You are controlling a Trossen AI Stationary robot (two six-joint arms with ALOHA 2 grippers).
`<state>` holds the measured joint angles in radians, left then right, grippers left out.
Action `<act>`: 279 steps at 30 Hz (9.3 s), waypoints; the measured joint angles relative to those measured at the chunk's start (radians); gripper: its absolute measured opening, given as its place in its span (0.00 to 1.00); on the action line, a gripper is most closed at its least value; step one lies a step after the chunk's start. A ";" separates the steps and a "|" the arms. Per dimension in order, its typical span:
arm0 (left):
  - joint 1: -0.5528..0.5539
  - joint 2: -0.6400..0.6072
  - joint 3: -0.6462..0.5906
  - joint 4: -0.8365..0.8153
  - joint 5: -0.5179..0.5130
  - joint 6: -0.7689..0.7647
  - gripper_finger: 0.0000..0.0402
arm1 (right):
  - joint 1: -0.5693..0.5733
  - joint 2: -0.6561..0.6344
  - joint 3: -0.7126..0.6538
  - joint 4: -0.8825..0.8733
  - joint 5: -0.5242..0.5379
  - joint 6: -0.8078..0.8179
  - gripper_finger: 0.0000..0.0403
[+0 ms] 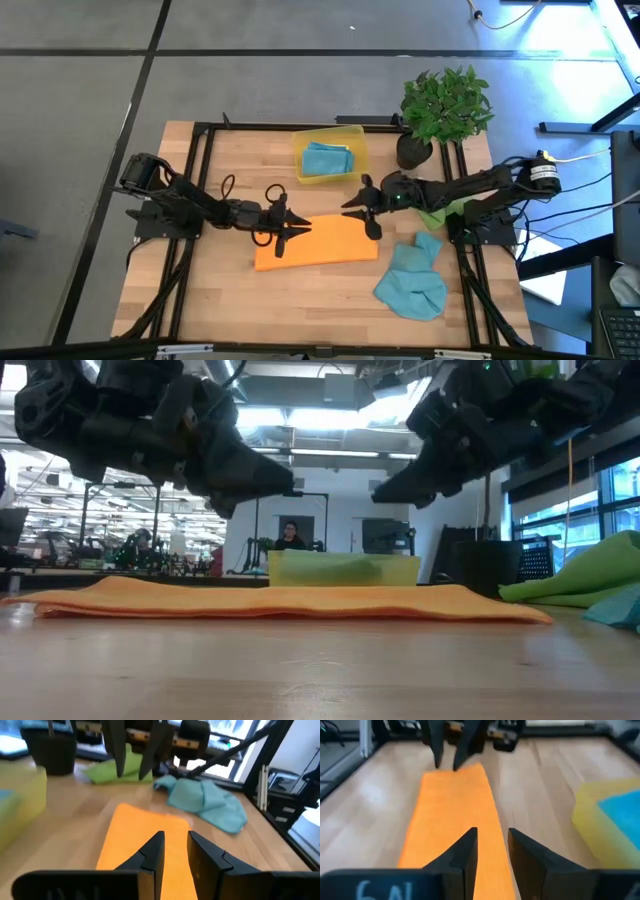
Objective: Fold microfiber towels
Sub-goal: Fold the orange microfiber towel
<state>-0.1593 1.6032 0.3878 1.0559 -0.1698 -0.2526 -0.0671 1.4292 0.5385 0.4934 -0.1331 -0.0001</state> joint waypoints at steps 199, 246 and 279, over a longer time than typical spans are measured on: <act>-0.343 0.135 0.680 -1.881 0.023 -0.628 0.02 | 0.087 0.125 0.272 -0.939 0.215 0.171 0.05; -0.322 0.137 0.596 -1.601 0.053 -0.446 0.01 | -0.113 0.139 0.125 -0.666 0.271 0.122 0.05; -0.386 0.136 0.808 -1.777 -0.095 0.018 0.24 | 0.127 -0.067 0.126 -0.637 0.272 0.065 0.05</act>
<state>-0.5455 1.7396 1.1961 -0.7207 -0.2649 -0.2342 0.0602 1.3624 0.6647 -0.1431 0.1387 0.0651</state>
